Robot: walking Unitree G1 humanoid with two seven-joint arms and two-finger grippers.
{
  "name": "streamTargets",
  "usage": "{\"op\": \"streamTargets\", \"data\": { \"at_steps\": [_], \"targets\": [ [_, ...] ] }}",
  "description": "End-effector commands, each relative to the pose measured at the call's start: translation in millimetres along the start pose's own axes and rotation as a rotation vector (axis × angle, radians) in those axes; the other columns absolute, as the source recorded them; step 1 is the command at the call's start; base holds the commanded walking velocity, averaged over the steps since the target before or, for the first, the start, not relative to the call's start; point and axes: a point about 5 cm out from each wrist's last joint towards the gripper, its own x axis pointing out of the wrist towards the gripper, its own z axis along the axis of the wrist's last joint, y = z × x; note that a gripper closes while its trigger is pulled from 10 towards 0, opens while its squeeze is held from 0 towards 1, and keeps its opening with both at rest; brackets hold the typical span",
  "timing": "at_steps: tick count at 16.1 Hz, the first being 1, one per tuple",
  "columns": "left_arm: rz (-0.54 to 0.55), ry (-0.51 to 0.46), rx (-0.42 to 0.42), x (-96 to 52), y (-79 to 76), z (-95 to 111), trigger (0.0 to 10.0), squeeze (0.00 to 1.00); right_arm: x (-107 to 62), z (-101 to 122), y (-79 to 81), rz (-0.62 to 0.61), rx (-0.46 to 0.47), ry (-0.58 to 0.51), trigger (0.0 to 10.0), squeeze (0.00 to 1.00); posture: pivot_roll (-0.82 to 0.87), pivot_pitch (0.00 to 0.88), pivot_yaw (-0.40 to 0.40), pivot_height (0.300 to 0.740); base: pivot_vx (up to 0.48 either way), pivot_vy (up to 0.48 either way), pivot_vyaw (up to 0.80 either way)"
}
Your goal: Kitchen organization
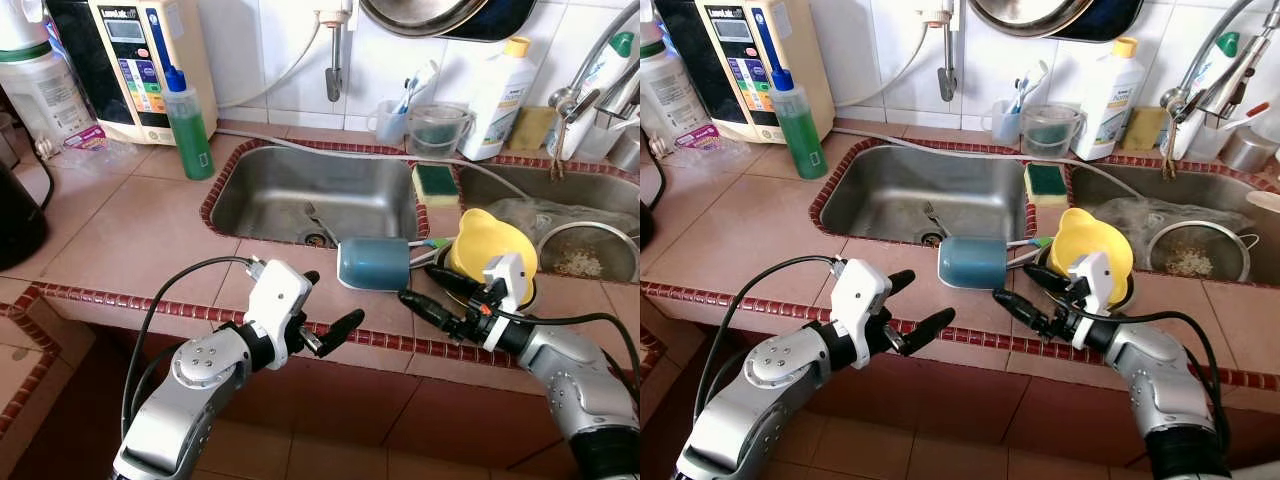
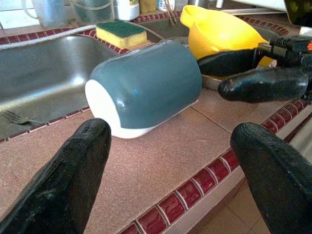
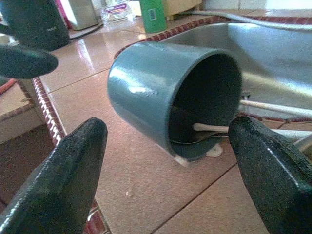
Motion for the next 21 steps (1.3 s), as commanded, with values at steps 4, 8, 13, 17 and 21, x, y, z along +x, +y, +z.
{"op": "streamTargets", "data": {
  "at_steps": [4,8,13,17,21],
  "targets": [
    [-0.008,-0.016,0.017,0.7,1.4,9,10.0,0.0,4.6,-1,-3.0,0.061,0.019,0.028,10.0,0.0,-0.14,0.033,0.035,0.74,0.0,0.0,0.0],
    [-0.005,-0.023,0.02,1.8,3.8,13,10.0,0.0,11.5,4,-11.7,0.076,-0.005,0.041,10.0,0.0,-0.13,0.028,0.037,0.74,0.0,0.0,0.0],
    [0.007,-0.029,0.011,2.6,3.3,14,10.0,0.0,17.9,16,-23.3,0.074,-0.062,0.074,10.0,0.0,-0.12,0.035,0.027,0.74,0.0,0.0,0.0],
    [0.022,-0.034,0.006,1.8,4.7,15,10.0,0.0,24.8,18,-25.0,0.09,-0.072,0.079,8.6,0.0,-0.11,0.033,0.018,0.74,0.0,0.0,0.0],
    [0.032,-0.037,0.004,1.4,4.5,16,10.0,0.0,31.7,13,-20.3,0.132,-0.055,0.084,4.4,0.0,-0.11,0.036,0.012,0.74,0.0,0.0,0.0]
  ]
}}
